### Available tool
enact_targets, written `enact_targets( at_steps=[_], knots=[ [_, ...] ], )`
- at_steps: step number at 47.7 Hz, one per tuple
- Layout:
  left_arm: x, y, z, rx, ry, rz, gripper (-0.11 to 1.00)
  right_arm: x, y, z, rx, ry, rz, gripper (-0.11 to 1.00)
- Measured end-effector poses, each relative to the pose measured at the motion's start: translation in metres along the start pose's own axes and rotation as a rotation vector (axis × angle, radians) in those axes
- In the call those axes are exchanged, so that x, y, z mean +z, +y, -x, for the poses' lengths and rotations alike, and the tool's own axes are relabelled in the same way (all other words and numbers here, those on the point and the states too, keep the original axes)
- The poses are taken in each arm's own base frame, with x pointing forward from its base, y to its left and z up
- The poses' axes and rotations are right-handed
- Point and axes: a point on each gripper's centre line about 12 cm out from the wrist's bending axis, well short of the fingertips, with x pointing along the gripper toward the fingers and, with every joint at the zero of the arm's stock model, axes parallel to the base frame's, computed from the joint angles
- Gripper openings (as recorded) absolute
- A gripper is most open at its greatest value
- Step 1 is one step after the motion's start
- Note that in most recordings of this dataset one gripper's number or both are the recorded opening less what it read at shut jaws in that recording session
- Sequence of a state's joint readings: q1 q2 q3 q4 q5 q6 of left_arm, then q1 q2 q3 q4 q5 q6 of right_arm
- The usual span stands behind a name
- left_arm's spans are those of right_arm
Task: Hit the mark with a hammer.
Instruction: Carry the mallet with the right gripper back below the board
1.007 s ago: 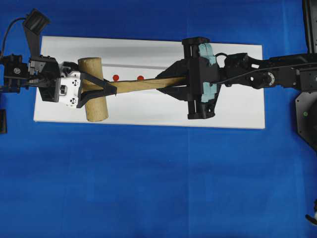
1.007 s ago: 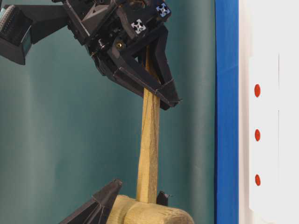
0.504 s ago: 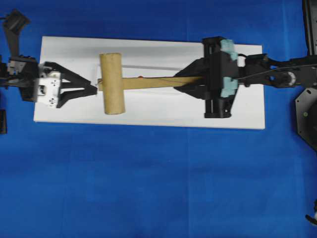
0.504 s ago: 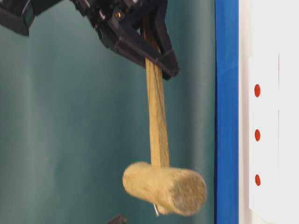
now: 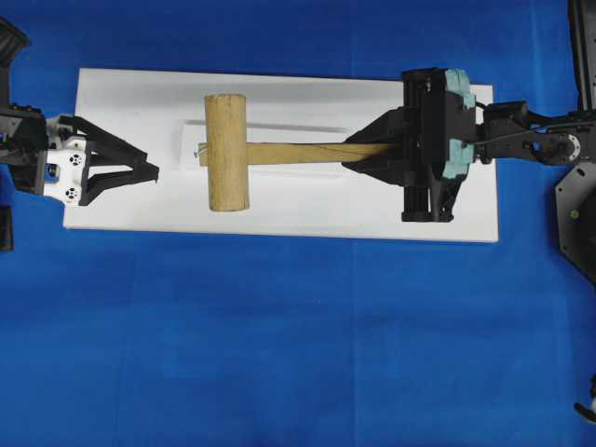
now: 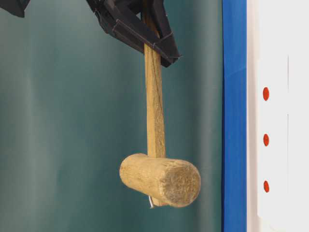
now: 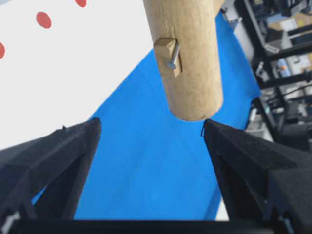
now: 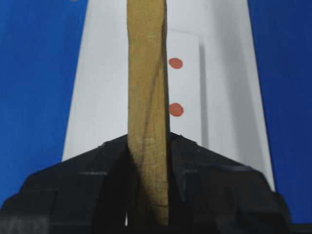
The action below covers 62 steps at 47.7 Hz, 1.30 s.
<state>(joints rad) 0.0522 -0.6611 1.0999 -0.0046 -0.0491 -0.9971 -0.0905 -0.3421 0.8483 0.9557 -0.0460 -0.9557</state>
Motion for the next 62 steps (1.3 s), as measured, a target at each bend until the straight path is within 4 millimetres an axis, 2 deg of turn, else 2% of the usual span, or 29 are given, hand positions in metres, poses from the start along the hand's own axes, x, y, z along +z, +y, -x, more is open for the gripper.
enact_targets(
  at_steps=[6,10,21,26,35,44,62],
  knots=[
    [0.002,0.001,0.0,0.006,-0.006,-0.113,0.81,0.0,0.002,0.0,0.011,0.005,-0.073,0.08],
    [0.005,0.003,0.0,0.016,-0.016,-0.268,0.81,-0.002,0.008,-0.001,0.026,0.015,-0.111,0.08],
    [0.013,0.009,0.0,0.05,-0.036,-0.685,0.81,-0.012,0.045,-0.008,0.097,0.047,-0.152,0.08],
    [0.018,0.012,0.001,0.067,-0.052,-0.811,0.81,-0.016,0.062,-0.011,0.097,0.039,-0.171,0.08],
    [0.024,0.013,0.004,0.069,-0.098,-0.896,0.81,-0.03,0.097,-0.016,0.103,0.045,-0.185,0.08],
    [0.024,0.015,0.005,0.064,-0.115,-0.903,0.81,-0.039,0.129,-0.023,0.132,0.074,-0.184,0.08],
    [0.024,0.015,0.005,0.061,-0.124,-0.901,0.81,-0.045,0.144,-0.046,0.106,0.097,-0.184,0.08]
  ],
)
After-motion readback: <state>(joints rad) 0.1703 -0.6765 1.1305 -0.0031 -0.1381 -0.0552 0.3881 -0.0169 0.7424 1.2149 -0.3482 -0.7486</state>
